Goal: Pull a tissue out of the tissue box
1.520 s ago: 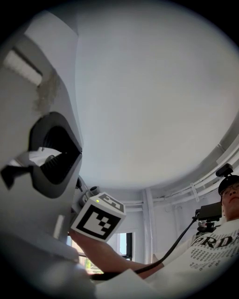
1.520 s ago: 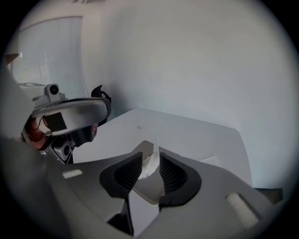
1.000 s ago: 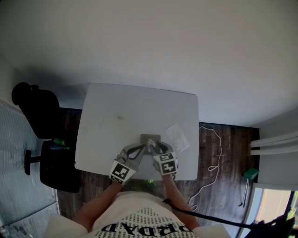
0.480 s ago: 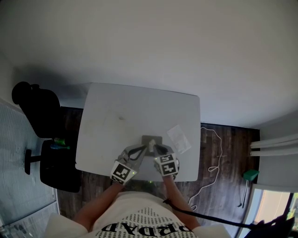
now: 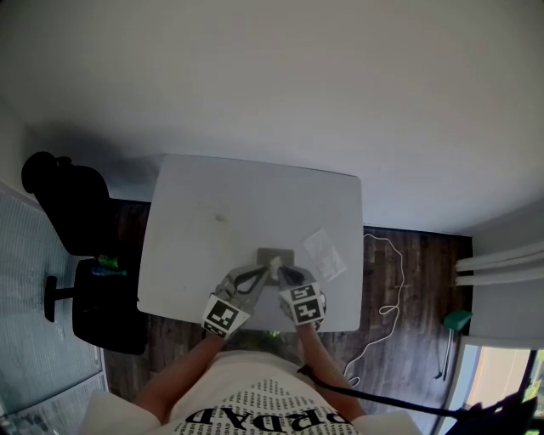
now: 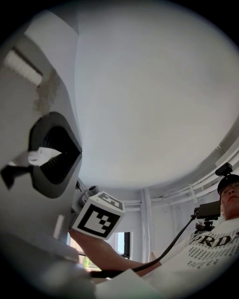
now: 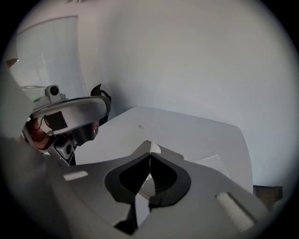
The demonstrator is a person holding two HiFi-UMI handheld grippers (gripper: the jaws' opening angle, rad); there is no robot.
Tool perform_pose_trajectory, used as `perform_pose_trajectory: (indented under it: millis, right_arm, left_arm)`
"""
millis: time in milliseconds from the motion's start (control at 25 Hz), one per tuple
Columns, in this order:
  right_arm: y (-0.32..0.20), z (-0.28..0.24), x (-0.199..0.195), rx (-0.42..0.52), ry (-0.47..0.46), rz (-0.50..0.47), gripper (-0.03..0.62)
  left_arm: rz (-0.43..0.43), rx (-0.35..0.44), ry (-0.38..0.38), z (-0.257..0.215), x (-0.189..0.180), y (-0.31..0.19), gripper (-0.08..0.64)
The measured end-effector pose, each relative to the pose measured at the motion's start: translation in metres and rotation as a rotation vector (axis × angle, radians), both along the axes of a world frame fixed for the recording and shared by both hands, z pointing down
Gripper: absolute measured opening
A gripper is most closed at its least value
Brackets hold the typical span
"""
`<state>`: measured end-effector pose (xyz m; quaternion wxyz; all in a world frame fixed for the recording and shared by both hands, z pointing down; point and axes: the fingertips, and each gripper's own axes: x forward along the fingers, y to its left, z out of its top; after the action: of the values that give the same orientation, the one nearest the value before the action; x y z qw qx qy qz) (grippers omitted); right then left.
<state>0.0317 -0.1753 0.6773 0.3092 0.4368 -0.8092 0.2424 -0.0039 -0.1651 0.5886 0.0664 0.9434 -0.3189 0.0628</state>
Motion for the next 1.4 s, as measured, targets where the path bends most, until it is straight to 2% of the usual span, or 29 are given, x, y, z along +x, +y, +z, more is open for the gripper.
perform_pose_trajectory:
  millis: [280, 520, 840, 1120, 1400]
  right_arm:
    - [0.008, -0.016, 0.001, 0.035, -0.003, -0.011, 0.009]
    - [0.012, -0.038, 0.006, 0.075, -0.005, -0.006, 0.009]
    - [0.019, -0.065, 0.01, 0.117, -0.021, 0.001, 0.009]
    - [0.021, -0.085, 0.011, 0.154, -0.027, 0.001, 0.009]
    - [0.02, -0.11, 0.014, 0.224, -0.05, 0.004, 0.009]
  left_arm:
    - [0.004, 0.017, 0.003, -0.008, 0.0, 0.005, -0.011]
    - [-0.007, 0.023, 0.034, -0.023, 0.001, 0.009, -0.011]
    - [0.01, 0.056, 0.012, -0.031, 0.0, 0.014, -0.011]
    - [0.012, 0.089, 0.04, -0.043, 0.004, 0.015, -0.011]
    - [0.001, 0.081, 0.047, -0.05, 0.002, 0.016, -0.011]
